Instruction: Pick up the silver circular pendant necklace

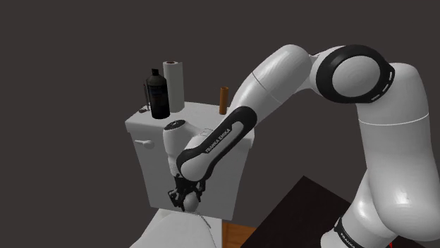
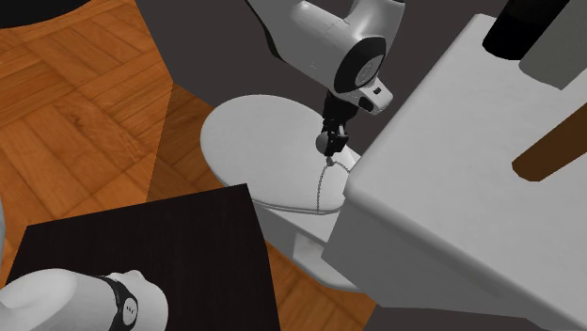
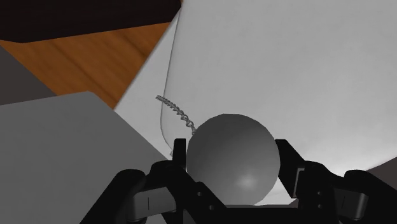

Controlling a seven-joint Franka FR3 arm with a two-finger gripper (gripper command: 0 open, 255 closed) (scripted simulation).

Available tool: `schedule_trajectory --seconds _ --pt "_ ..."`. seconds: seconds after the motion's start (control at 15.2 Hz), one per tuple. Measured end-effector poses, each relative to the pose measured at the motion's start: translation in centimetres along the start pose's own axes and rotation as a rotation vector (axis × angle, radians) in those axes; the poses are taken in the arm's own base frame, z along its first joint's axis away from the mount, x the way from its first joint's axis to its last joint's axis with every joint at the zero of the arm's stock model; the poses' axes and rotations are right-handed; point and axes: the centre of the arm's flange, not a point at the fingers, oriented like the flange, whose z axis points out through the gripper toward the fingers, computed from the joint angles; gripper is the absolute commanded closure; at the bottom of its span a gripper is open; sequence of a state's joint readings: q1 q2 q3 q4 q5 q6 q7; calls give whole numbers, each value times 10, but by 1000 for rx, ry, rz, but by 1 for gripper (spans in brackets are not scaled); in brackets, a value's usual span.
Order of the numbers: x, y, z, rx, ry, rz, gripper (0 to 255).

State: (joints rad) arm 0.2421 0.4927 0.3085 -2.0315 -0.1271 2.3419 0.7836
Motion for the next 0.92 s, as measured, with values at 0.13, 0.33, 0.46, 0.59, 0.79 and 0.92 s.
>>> schedule_trajectory --seconds 0.13,0.33,0.46,0.59,0.79,0.92 --pt "-2 -1 -11 2 1 -3 255" --pt "-4 0 -27 2 2 -3 255" --pt "-7 1 -37 2 2 -3 255" --pt "-8 1 -48 2 2 -4 255" --pt "-10 3 -63 2 2 -3 255" --pt "-11 3 -72 2 2 -4 255"
